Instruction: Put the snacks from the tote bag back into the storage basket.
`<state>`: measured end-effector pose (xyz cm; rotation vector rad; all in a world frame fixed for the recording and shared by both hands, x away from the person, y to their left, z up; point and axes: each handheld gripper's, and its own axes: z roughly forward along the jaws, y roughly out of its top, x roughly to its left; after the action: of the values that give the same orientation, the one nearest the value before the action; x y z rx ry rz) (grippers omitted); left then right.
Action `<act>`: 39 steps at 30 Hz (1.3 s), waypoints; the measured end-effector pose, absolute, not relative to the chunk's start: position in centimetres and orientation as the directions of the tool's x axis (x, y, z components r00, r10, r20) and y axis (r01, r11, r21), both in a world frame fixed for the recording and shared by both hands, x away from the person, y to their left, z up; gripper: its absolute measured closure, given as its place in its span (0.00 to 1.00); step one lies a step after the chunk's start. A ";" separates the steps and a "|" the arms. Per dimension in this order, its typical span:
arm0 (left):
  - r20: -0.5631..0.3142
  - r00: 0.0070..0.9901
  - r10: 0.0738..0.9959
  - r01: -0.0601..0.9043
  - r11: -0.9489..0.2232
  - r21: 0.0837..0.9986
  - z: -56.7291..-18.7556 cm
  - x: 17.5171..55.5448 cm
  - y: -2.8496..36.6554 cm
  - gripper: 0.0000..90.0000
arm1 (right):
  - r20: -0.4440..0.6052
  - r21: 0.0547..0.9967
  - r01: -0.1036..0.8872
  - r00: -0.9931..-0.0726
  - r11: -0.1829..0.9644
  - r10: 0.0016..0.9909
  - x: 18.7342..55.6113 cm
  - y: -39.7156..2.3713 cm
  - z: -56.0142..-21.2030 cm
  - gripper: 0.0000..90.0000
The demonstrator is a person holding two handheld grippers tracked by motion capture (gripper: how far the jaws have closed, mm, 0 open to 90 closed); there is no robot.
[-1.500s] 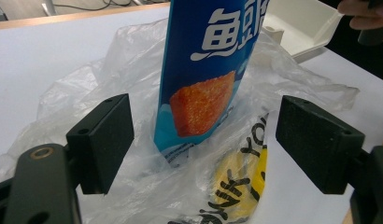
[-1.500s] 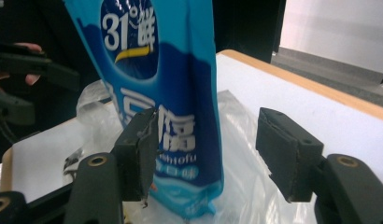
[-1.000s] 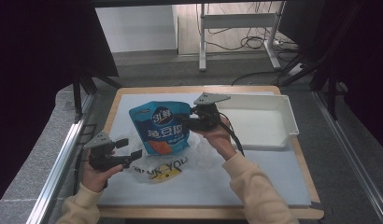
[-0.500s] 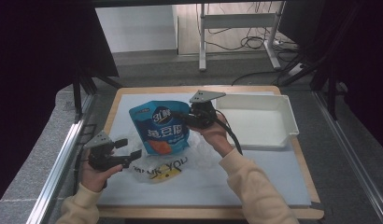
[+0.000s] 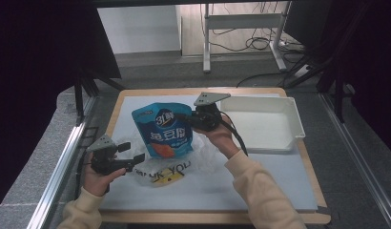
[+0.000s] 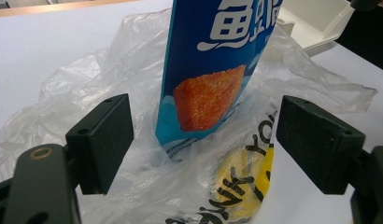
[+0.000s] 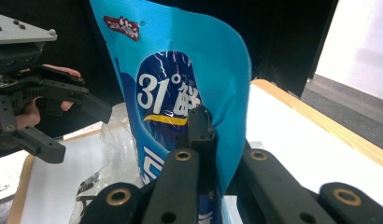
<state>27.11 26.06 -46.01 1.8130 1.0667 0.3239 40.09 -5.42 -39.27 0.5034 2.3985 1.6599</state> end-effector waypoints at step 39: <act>-0.227 0.558 0.798 0.545 -0.145 0.826 -46.1 27.3 26.5 0.21 | 0.076 0.959 0.159 -0.942 0.236 0.327 38.8 -4.3 -39.3 0.98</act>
<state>27.25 26.49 -46.11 1.8225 1.1031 0.3281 38.84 -4.34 -39.27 0.4669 2.3557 1.7994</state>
